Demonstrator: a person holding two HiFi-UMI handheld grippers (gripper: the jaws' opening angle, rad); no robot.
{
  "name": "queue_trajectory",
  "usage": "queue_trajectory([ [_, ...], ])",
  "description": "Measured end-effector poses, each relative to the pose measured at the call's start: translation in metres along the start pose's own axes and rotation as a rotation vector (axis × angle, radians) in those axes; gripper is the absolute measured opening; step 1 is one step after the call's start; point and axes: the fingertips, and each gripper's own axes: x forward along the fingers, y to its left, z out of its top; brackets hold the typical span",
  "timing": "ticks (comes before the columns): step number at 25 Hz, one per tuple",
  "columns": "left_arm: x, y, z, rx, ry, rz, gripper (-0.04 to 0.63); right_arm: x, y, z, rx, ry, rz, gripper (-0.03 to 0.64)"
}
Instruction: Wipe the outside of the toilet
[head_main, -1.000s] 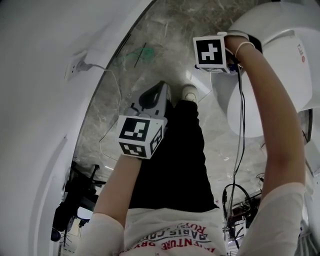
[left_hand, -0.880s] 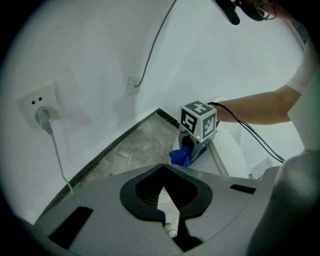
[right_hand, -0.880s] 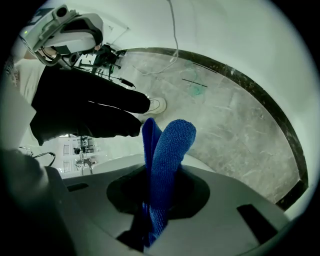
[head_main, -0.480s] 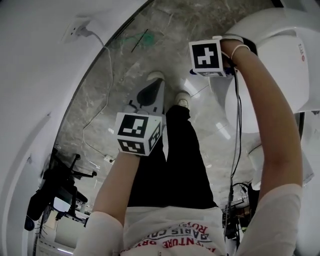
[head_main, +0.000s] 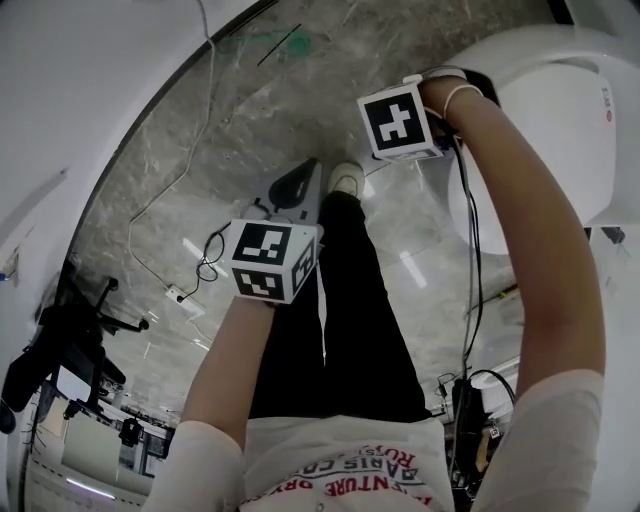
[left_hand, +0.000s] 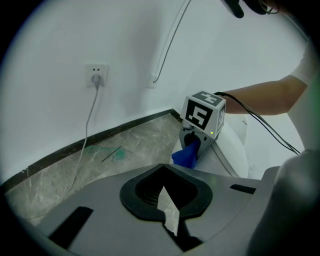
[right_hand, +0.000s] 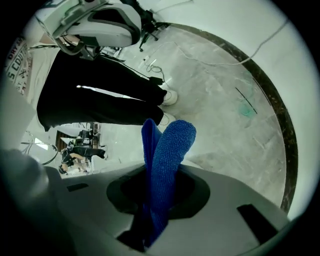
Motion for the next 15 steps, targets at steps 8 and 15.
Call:
queue_trajectory([
  [8,-0.032,0.010,-0.065,-0.043,0.015,0.030,0.006,0.032,0.032,0.020,-0.146,0.135,-0.025,0.075],
  [15,-0.066,0.009,-0.086,-0.020,-0.002,0.008,0.006,0.059,0.070,0.043,-0.102,0.171,-0.053,0.075],
])
